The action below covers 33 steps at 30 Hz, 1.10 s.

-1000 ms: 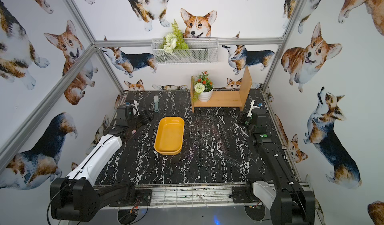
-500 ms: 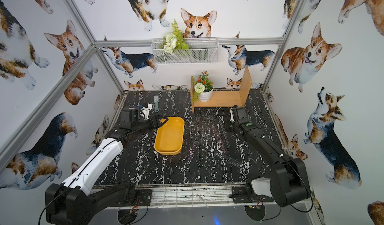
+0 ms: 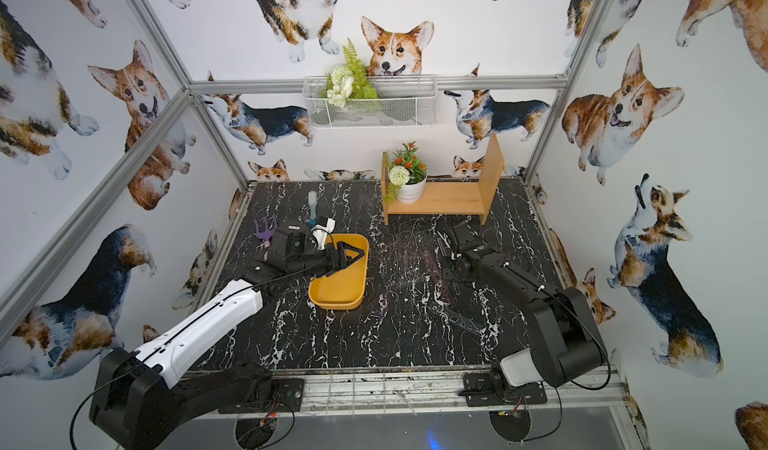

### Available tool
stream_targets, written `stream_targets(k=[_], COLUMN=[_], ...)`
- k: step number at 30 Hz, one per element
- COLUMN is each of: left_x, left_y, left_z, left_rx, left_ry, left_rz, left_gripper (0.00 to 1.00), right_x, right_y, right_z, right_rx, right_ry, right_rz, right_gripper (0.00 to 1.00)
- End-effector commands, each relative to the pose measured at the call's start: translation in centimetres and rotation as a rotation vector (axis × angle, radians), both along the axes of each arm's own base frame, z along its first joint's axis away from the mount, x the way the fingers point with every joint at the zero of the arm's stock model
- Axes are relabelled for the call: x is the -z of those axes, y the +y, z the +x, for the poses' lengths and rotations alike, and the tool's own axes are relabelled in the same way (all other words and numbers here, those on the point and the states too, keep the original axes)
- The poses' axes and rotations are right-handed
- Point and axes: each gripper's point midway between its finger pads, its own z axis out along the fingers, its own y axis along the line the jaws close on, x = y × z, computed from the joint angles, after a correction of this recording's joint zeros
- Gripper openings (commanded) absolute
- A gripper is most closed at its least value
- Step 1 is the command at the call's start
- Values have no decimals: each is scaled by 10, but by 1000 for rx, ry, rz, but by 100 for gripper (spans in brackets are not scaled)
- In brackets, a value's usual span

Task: Put the scattered rulers into the storage box
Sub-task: Pick up the ruler from the center of the board.

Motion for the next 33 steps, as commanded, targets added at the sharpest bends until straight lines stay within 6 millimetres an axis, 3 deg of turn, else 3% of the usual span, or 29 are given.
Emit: stream_targets(k=[1,20,33], left_x=[-8,5,7], left_y=[-9,-38,-48], left_z=[5,-6,-8], left_rx=[-2,48,61], left_ry=[-29,1,6], left_rz=[-32,-39,-42], left_gripper=[68,68,68], right_x=[10,40,49], right_y=[-9,-13,-11], right_z=[-7,-13,-13], right_rx=[-4,-38,-59], right_ry=[38,111,126], right_rz=[-64,-149,-154], right_gripper=[38,27,26])
